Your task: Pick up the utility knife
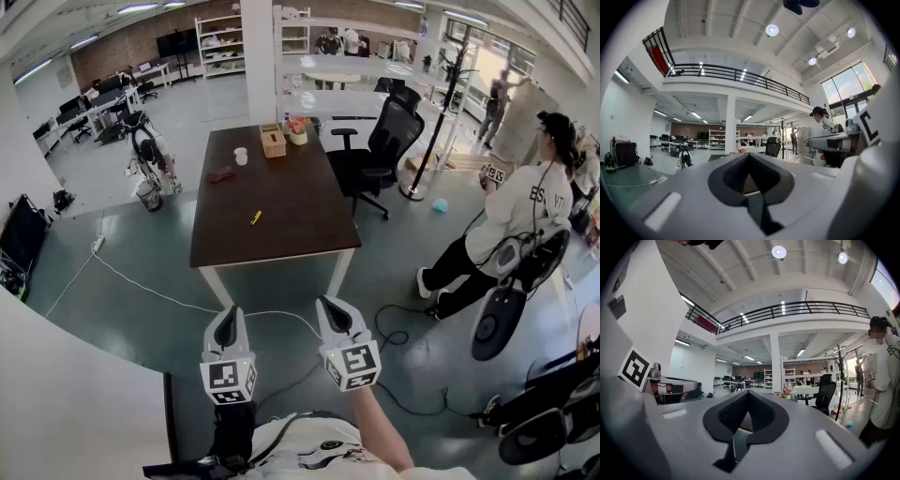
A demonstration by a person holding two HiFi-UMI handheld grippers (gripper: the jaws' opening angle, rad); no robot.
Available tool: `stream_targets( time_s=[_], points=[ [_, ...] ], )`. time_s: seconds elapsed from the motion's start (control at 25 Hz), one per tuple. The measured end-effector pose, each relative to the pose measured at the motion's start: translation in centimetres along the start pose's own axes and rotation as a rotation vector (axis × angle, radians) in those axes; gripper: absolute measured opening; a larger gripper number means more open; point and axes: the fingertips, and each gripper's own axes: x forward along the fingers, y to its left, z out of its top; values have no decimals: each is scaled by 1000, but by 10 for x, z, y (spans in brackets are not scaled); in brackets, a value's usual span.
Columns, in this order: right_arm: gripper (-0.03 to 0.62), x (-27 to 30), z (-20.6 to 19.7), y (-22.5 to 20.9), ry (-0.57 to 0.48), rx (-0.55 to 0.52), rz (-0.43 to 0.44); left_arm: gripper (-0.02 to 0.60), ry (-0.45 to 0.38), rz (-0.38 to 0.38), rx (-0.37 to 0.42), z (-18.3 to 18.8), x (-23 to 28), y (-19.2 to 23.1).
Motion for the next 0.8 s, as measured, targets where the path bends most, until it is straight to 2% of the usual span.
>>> stream_targets(
  time_s=[0.8],
  points=[
    [2, -2, -3, 0, 4, 47, 11, -3, 38, -10, 0, -6, -1, -1]
  ],
)
